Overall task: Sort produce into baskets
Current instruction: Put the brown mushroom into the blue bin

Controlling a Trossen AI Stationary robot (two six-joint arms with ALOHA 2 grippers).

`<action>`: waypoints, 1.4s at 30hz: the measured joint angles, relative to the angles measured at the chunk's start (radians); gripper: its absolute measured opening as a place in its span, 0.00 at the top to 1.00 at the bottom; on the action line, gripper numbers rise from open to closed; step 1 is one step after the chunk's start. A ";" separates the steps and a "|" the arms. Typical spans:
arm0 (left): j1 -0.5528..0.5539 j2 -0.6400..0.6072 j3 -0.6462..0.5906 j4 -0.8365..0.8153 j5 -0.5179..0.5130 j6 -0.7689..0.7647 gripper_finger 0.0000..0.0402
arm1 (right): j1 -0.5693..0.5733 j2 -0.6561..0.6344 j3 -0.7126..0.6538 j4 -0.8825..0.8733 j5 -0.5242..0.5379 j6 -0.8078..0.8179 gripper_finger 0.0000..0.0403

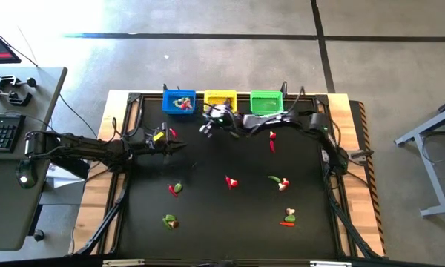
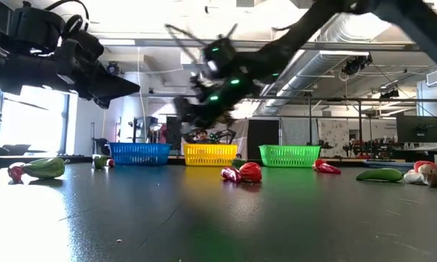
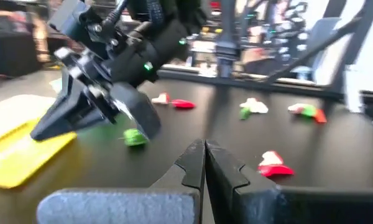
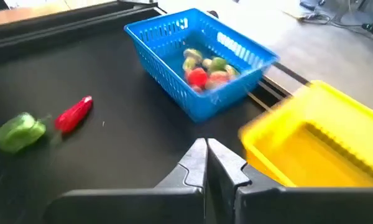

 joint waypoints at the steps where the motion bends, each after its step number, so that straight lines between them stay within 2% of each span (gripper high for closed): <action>1: -0.007 0.000 0.008 -0.009 0.018 -0.006 1.00 | 0.002 -0.041 -0.063 0.035 0.013 0.006 1.00; 5: -0.057 0.000 0.075 -0.130 0.039 0.003 1.00 | 0.014 -0.196 -0.307 0.156 0.050 -0.012 1.00; 10: -0.129 0.000 0.193 -0.404 0.030 0.024 1.00 | 0.079 -0.342 -0.569 0.271 0.106 -0.008 1.00; 18: -0.295 0.000 0.371 -0.796 0.027 -0.056 1.00 | 0.194 -0.470 -0.833 0.452 0.257 -0.005 1.00; 24: -0.482 0.000 0.468 -0.957 0.023 -0.132 1.00 | 0.213 -0.481 -0.880 0.510 0.299 -0.016 1.00; 30: -0.687 0.033 0.546 -1.064 -0.130 -0.197 0.97 | 0.211 -0.481 -0.879 0.515 0.299 -0.026 1.00; 33: -0.767 0.082 0.585 -1.119 -0.180 -0.250 0.92 | 0.211 -0.481 -0.879 0.515 0.296 -0.027 1.00; 42: -0.937 0.327 0.694 -1.137 -0.200 -0.319 0.75 | 0.211 -0.481 -0.878 0.515 0.281 -0.024 1.00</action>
